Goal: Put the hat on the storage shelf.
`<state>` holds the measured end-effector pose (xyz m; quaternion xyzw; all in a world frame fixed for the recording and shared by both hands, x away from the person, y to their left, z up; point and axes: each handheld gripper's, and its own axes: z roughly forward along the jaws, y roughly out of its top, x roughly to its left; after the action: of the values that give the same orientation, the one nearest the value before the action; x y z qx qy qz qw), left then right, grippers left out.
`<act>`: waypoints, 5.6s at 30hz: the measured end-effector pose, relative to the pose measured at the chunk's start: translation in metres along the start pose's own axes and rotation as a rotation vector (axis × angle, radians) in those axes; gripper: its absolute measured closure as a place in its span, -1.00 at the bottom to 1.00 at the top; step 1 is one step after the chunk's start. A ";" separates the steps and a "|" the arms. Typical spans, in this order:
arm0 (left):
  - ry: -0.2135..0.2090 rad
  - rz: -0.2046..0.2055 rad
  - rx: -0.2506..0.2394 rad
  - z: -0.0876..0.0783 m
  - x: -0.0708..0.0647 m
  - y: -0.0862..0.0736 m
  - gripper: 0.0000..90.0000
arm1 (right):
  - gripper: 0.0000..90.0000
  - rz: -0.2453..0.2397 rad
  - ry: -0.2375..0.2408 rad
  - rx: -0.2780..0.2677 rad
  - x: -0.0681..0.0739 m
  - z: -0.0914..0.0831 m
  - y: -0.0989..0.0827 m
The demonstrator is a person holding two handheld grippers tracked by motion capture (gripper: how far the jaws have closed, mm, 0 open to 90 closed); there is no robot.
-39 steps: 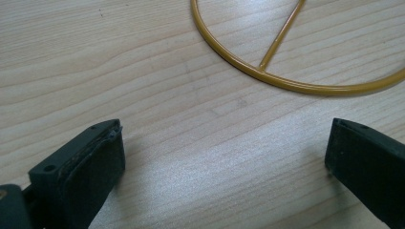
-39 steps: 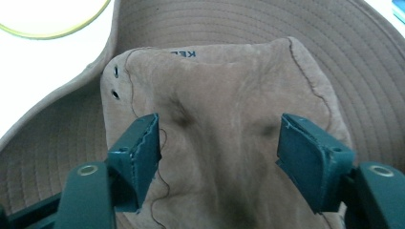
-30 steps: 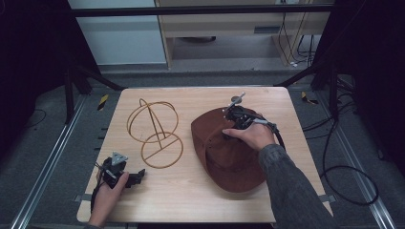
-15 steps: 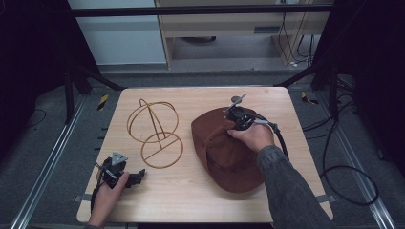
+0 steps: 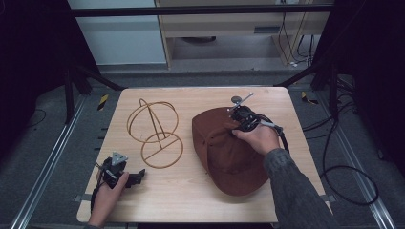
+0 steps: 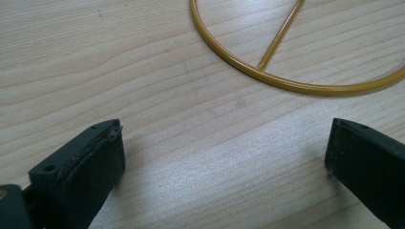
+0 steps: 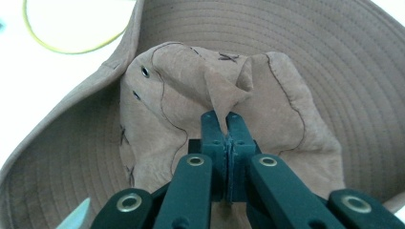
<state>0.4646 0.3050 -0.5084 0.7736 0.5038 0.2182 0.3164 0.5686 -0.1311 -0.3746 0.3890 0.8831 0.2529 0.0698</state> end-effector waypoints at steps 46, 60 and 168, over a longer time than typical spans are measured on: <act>-0.004 0.001 -0.003 0.000 -0.001 -0.001 -1.00 | 0.99 -0.042 0.014 -0.475 0.055 -0.135 0.014; -0.003 0.005 -0.003 0.000 -0.001 -0.001 -1.00 | 0.98 -0.082 0.018 -0.529 0.074 -0.155 0.028; -0.008 0.005 0.000 -0.001 -0.001 0.000 -1.00 | 0.98 -0.185 0.128 -0.465 0.158 -0.064 0.171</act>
<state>0.4637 0.3047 -0.5083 0.7757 0.5008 0.2159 0.3176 0.5511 0.0554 -0.2225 0.2634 0.8356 0.4657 0.1243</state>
